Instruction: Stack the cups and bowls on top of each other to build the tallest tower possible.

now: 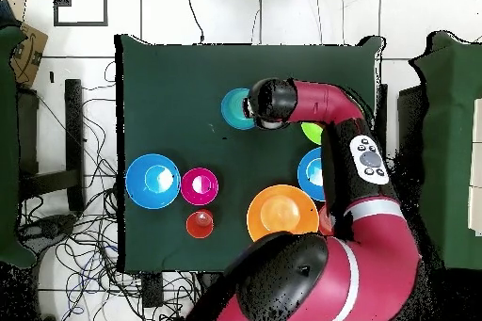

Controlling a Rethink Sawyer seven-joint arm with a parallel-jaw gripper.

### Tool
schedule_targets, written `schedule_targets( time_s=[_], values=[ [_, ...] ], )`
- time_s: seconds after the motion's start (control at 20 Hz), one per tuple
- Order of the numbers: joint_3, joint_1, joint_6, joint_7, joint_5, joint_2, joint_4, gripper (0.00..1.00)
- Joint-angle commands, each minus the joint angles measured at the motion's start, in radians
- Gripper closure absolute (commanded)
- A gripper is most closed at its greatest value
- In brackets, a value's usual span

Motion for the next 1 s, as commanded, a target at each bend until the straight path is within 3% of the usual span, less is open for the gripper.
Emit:
schedule_targets(
  time_s=[0.05,0.55,1.0],
  values=[
    [0.006,-0.005,0.118,-0.219,-0.103,0.056,-0.067,1.0],
    [0.009,-0.018,0.101,-0.218,-0.105,0.054,-0.046,1.0],
    [-0.001,-0.023,0.055,-0.201,-0.119,0.04,0.036,1.0]
  ],
)
